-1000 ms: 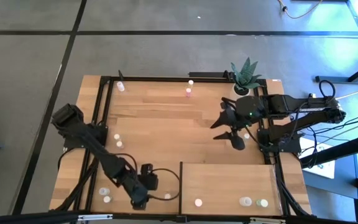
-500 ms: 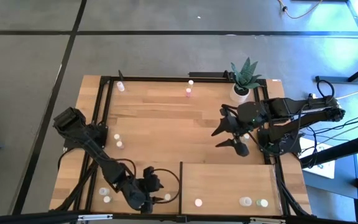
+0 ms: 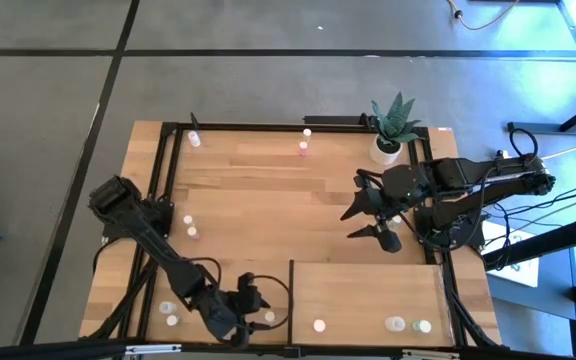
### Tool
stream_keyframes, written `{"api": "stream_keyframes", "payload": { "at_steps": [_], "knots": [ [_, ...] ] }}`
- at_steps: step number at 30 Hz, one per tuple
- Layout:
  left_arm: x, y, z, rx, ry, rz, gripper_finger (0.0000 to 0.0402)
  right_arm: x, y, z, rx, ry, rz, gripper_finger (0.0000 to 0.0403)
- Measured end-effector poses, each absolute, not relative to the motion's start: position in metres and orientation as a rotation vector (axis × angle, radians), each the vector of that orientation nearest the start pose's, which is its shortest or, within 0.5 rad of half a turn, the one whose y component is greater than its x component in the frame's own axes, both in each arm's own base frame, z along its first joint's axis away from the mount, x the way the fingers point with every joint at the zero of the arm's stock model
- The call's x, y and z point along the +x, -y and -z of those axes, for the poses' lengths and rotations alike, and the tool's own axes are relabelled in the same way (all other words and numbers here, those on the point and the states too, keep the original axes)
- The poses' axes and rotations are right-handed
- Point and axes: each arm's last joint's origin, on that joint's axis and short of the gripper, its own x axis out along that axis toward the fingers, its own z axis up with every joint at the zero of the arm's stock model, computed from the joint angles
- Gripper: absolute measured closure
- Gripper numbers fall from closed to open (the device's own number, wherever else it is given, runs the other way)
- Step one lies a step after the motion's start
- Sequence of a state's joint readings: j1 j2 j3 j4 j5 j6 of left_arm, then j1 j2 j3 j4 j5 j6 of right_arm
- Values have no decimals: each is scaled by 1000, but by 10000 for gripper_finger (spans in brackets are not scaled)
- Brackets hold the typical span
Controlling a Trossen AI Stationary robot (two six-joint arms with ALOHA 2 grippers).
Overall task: Pick and place medicine bottles onto shelf by color
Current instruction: Put the bottom yellow pill bottle on the shelf
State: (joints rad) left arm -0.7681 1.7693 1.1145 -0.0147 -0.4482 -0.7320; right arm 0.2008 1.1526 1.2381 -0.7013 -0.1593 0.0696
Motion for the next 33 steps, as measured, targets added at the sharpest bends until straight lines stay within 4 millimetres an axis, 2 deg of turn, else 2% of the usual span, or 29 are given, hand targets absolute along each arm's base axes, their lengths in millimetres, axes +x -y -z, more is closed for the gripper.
{"api": "stream_keyframes", "payload": {
  "at_steps": [4,11,19,28,33],
  "knots": [
    [281,254,-191,-298,-656,83,173,225,-50,-370,54,-631,-328,185],
    [281,254,-190,-282,-661,77,173,225,-50,-370,57,-631,-326,185],
    [282,258,-174,-208,-684,81,173,225,-50,-370,59,-632,-325,185],
    [284,255,-173,-152,-676,69,173,225,-50,-370,60,-632,-324,185],
    [287,259,-165,-160,-674,83,173,225,-50,-370,60,-632,-324,185]
  ]
}}
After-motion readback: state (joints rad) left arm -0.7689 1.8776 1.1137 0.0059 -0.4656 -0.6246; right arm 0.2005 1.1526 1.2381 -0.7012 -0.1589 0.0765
